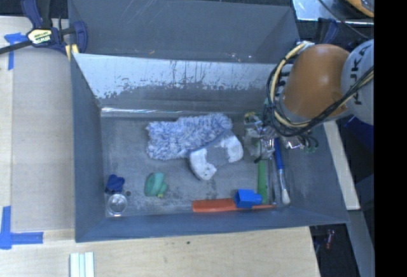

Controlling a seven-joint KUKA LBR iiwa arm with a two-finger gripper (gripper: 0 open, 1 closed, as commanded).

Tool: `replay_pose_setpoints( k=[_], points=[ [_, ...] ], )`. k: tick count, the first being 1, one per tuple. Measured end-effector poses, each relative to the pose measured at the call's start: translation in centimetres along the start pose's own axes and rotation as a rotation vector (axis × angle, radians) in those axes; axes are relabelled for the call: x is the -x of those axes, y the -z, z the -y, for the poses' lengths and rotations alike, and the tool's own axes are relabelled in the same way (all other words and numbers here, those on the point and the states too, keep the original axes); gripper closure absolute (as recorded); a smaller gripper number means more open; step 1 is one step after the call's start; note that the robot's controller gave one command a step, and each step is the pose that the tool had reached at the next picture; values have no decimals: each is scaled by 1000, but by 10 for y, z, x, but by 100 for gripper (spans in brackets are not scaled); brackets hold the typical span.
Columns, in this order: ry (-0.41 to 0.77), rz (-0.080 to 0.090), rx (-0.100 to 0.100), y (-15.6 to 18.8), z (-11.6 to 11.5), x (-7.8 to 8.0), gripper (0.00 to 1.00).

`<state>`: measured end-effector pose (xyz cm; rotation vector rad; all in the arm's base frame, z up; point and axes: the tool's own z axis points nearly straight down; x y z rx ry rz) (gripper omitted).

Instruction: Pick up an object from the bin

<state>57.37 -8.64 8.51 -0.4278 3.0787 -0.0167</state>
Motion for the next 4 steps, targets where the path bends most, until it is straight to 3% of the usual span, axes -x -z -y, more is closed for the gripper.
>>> replay_pose_setpoints(
  k=[1, 2, 3, 4],
  points=[
    [-118, -1, 1, -14, -4, -16, 100],
    [9, 9, -3, -10, -9, -4, 100],
    [-110, 7, -3, -12, -5, -21, 100],
    [-36, 16, -4, -11, -20, 0, 100]
  ],
)
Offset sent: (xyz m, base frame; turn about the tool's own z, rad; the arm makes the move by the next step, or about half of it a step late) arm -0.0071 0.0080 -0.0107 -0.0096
